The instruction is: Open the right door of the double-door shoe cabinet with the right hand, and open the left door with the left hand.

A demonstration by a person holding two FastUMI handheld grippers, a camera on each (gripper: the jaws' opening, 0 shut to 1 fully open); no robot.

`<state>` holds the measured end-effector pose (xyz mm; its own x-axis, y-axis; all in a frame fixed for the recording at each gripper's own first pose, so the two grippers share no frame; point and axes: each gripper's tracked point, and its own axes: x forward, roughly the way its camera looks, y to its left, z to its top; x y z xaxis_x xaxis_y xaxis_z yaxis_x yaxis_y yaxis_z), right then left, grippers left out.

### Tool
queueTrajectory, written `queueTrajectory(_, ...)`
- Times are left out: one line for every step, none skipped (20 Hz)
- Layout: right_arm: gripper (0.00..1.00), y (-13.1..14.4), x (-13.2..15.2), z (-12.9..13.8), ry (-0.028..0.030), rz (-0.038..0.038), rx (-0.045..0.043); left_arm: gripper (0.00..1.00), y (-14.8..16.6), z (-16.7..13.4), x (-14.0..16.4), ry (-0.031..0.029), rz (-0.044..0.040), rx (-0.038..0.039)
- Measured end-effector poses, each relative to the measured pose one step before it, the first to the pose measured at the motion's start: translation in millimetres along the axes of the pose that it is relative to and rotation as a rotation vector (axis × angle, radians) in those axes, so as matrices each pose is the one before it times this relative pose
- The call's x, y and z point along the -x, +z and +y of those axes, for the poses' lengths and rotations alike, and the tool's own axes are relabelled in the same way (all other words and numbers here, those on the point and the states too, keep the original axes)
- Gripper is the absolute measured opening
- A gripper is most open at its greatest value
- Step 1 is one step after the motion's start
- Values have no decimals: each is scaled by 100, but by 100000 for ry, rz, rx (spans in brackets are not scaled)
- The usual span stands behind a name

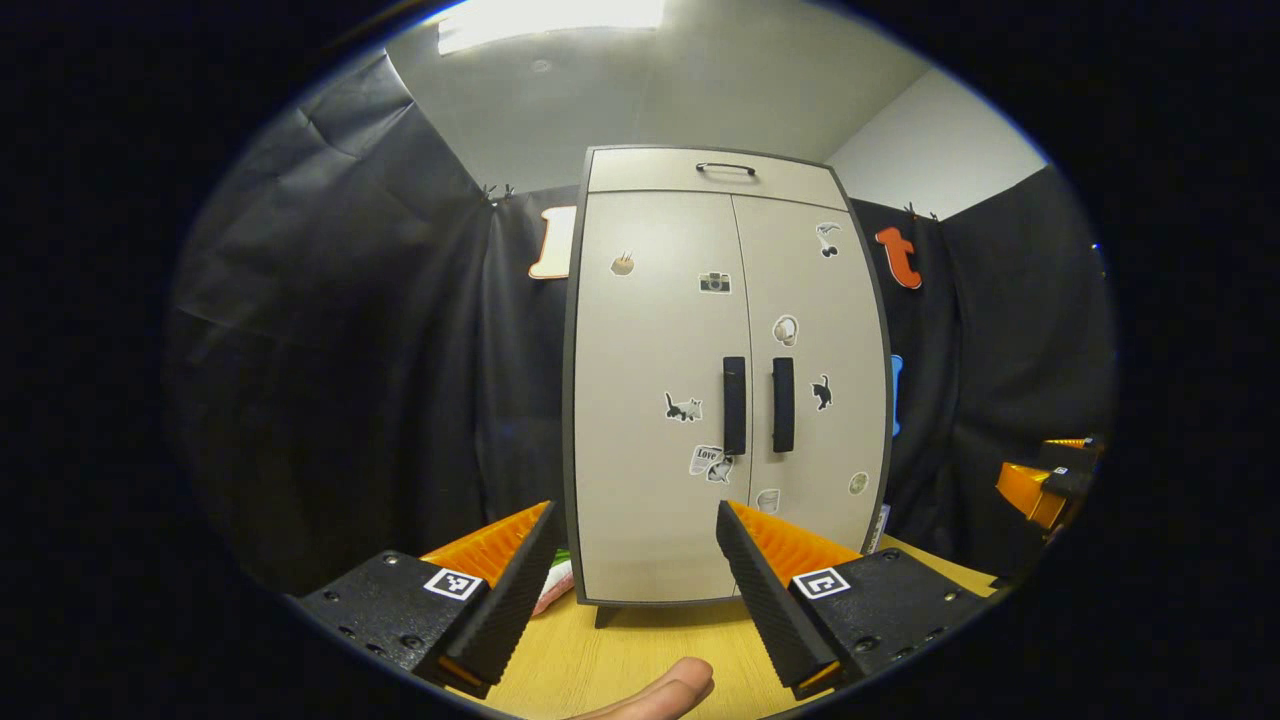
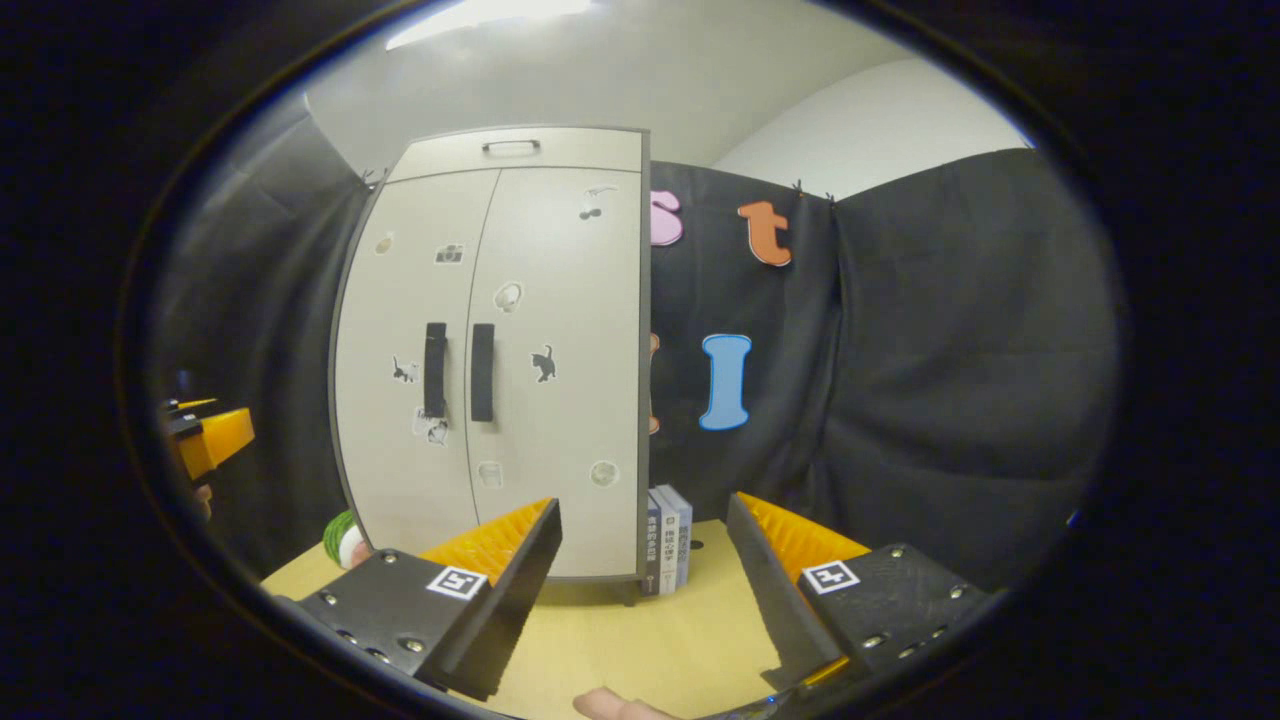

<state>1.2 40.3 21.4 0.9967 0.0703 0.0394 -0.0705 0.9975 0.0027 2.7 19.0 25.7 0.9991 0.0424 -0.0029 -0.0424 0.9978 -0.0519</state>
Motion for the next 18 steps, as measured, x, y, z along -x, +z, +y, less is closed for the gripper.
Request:
queueTrajectory(99, 37, -67, 230, 569, -85, -79, 94, 40, -248, 174, -558, -398, 203)
queueTrajectory(99, 13, -106, 267, 529, 25, 137, 96, 170, -228, 15, -432, -344, -23)
queueTrajectory(99, -31, -179, 83, 433, 17, 208, 96, 76, -231, -74, -708, -157, -117)
queueTrajectory(99, 37, -135, 184, 238, -84, 74, 97, -21, -234, -91, -899, 320, -67)
queueTrajectory(99, -55, -243, 205, 345, -85, 194, 97, -221, -132, -72, -408, 345, 446)
queueTrajectory(99, 52, -307, 211, 117, -93, 36, 96, -91, -50, -85, -178, 182, 387)
queueTrajectory(99, -135, -474, 266, 224, 83, 64, 97, -141, -10, -136, -87, 225, 144)
queueTrajectory(99, -135, -460, 281, 360, 580, 148, 97, -126, 68, -195, -25, 112, 88)
queueTrajectory(99, -128, -560, 443, 993, 330, -162, 97, -165, 152, -149, 301, 95, 231)
queueTrajectory(99, 49, -672, 600, 1153, 66, -448, 97, -121, 245, -162, 298, 186, 191)
queueTrajectory(99, 44, -738, 438, 971, -72, -415, 97, -159, 267, -310, 149, 135, 292)
queueTrajectory(99, 115, -1022, 678, 1303, 141, -304, 97, -158, 194, -63, -90, 159, 447)
queueTrajectory(98, 30, -1001, 546, 1353, 379, 33, 97, -391, 89, 96, -681, 315, 907)
queueTrajectory(99, 168, -1128, 645, 1331, 650, -323, 97, -379, -89, 127, -1191, -342, 982)
queueTrajectory(99, 305, -1281, 836, 2077, 54, -645, 97, -516, -91, 50, -1178, 544, 281)
queueTrajectory(99, 337, -1450, 830, 1932, 244, -853, 97, -616, -25, 112, -755, 1383, 153)
queueTrajectory(99, 506, -1525, 918, 2647, -756, -646, 97, -684, -9, 156, -486, 742, 346)
queueTrajectory(96, 415, -1687, 926, 2625, -138, 403, 97, -358, -5, 6, -266, 813, 605)
